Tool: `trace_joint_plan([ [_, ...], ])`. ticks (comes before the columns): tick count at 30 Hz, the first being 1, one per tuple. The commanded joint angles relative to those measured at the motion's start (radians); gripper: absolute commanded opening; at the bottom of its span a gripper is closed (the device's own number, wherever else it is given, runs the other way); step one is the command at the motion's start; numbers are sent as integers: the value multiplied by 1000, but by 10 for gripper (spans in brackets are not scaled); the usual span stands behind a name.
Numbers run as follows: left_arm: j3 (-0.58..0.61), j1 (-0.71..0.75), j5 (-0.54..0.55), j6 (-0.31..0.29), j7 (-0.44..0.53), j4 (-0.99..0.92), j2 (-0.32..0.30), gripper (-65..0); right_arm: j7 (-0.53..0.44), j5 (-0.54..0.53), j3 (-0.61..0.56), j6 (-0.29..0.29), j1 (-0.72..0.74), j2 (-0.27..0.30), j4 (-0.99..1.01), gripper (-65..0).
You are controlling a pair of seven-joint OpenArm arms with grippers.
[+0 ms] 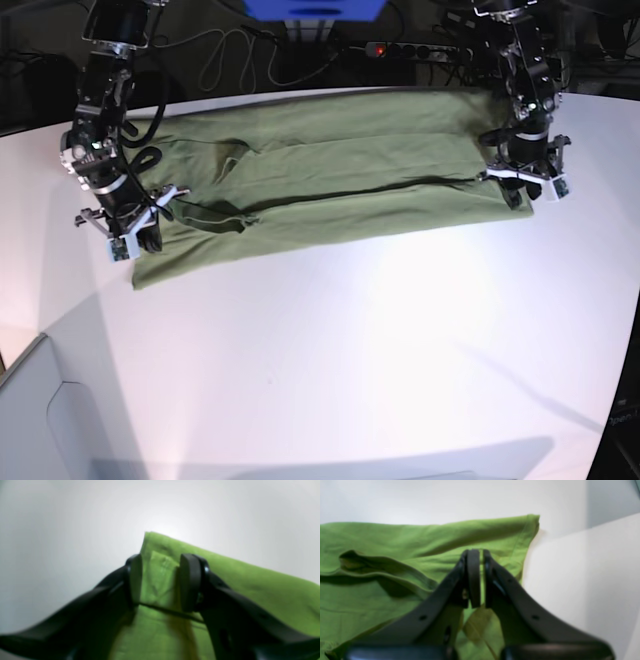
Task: Fold the T-shirt properly
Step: 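Pull the right gripper's held corner outward to straighten the fold, then drag the left gripper's held end of the shirt outward to stretch it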
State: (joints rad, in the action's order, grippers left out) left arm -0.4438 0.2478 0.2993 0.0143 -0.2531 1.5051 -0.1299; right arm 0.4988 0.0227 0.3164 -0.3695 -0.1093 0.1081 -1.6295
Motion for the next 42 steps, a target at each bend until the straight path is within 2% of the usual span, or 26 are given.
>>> trace_joint_plan([
  [1,-6,-9,5,-6,27,13,-9,-406,-22,-14,5,-7,9,11,-16,-649],
  [15,-2,-12,10,-6,27,13,-9,-418,-22,-13,5,-7,9,11,-15,-649],
  [19,-2,-12,11,-10,27,2,-9,-493,-22,-13,7,-7,9,11,-12,-649],
  [25,-5,-9,11,-10,27,-18,-9,-567,-22,-13,8,-7,9,11,-12,-649],
  [28,-6,-5,13,-7,28,-2,-9,-647,-22,-13,8,-7,9,11,-12,-649],
  [36,-10,2,13,-7,28,21,-9,-650,-22,-13,8,-7,9,9,-12,-649],
  [42,-11,49,13,-7,28,121,22,-650,-22,-13,8,-7,9,8,-12,-649],
])
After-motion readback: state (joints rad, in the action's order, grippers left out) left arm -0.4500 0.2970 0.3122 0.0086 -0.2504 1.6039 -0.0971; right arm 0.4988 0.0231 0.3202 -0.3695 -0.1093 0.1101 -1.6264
